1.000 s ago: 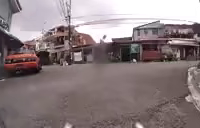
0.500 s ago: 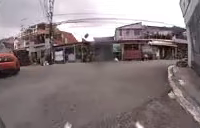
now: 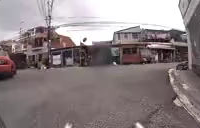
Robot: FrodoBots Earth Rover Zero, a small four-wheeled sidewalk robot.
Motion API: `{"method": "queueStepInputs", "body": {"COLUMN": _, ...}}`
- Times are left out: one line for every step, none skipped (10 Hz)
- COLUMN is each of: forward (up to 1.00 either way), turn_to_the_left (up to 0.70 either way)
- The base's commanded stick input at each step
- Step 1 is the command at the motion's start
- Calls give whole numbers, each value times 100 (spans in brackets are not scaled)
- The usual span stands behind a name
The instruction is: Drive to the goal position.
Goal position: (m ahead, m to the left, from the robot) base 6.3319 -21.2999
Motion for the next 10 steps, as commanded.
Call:
{"method": "queueStepInputs", "body": {"forward": 70, "turn_to_the_left": -14}}
{"method": "queueStepInputs", "body": {"forward": 70, "turn_to_the_left": -13}}
{"method": "queueStepInputs", "body": {"forward": 70, "turn_to_the_left": -13}}
{"method": "queueStepInputs", "body": {"forward": 70, "turn_to_the_left": -13}}
{"method": "queueStepInputs", "body": {"forward": 70, "turn_to_the_left": -13}}
{"method": "queueStepInputs", "body": {"forward": 70, "turn_to_the_left": -13}}
{"method": "queueStepInputs", "body": {"forward": 70, "turn_to_the_left": -14}}
{"method": "queueStepInputs", "body": {"forward": 70, "turn_to_the_left": -13}}
{"method": "queueStepInputs", "body": {"forward": 70, "turn_to_the_left": -13}}
{"method": "queueStepInputs", "body": {"forward": 70, "turn_to_the_left": -13}}
